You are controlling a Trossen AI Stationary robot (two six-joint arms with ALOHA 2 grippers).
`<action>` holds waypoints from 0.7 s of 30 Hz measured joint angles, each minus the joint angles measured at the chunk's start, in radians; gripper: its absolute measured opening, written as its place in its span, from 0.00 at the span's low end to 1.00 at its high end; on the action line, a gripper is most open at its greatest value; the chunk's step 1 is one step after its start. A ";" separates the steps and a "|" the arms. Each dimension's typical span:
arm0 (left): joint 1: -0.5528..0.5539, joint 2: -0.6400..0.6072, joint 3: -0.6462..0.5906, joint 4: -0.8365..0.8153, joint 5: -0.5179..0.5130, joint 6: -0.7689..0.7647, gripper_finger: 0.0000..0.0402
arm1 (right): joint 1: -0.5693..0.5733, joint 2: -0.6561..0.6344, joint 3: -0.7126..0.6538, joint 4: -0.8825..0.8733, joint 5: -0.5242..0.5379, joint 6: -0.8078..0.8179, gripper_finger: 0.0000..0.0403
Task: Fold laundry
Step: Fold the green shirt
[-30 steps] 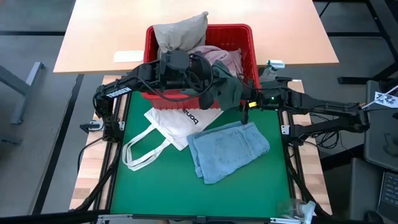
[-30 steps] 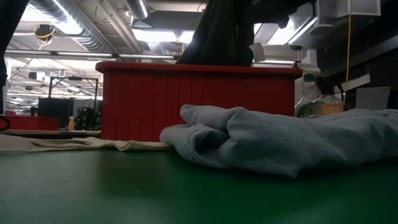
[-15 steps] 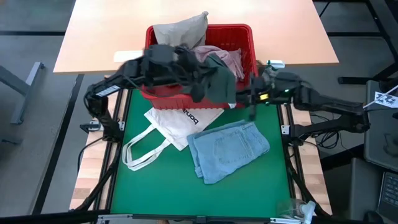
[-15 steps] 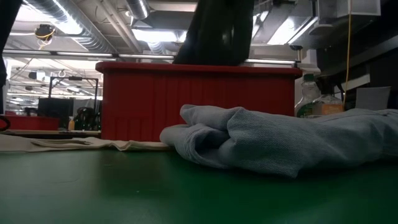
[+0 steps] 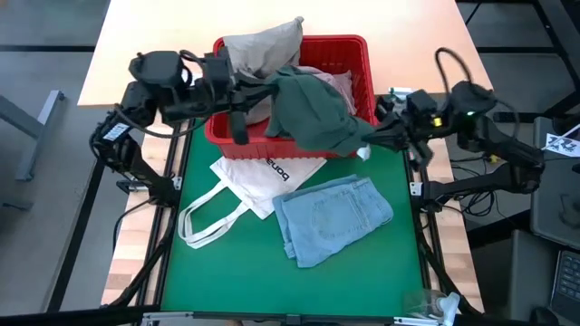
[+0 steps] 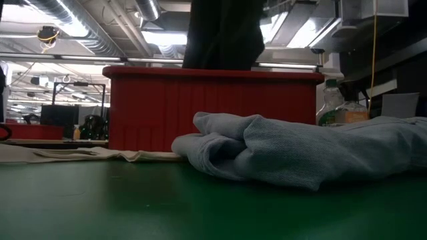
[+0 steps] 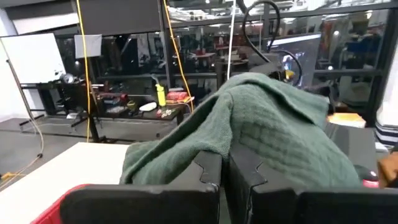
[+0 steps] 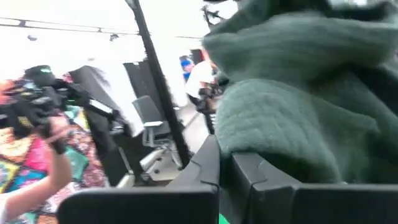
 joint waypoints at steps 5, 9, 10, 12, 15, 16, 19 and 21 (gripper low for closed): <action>-0.046 -0.003 0.000 -0.001 0.001 0.001 0.00 | 0.000 0.000 0.049 0.000 -0.092 0.012 0.03; -0.111 -0.003 0.000 0.007 -0.026 0.002 0.00 | 0.000 0.000 0.065 0.001 -0.164 0.057 0.02; -0.132 -0.004 0.000 0.009 -0.040 0.002 0.00 | 0.000 0.000 0.066 0.006 -0.173 0.062 0.01; -0.179 -0.004 0.000 0.018 -0.065 0.002 0.00 | 0.008 0.000 0.066 0.017 -0.182 0.080 0.01; -0.257 -0.004 0.000 0.046 -0.095 0.002 0.00 | 0.064 0.005 0.066 0.059 -0.176 0.091 0.02; -0.281 -0.004 0.000 0.060 -0.110 0.002 0.00 | 0.089 0.009 0.066 0.086 -0.175 0.091 0.02; -0.351 -0.004 0.000 0.107 -0.158 0.002 0.00 | 0.184 0.022 0.066 0.179 -0.171 0.088 0.02; -0.396 -0.004 0.000 0.141 -0.172 0.002 0.00 | 0.249 0.029 0.066 0.237 -0.153 0.088 0.01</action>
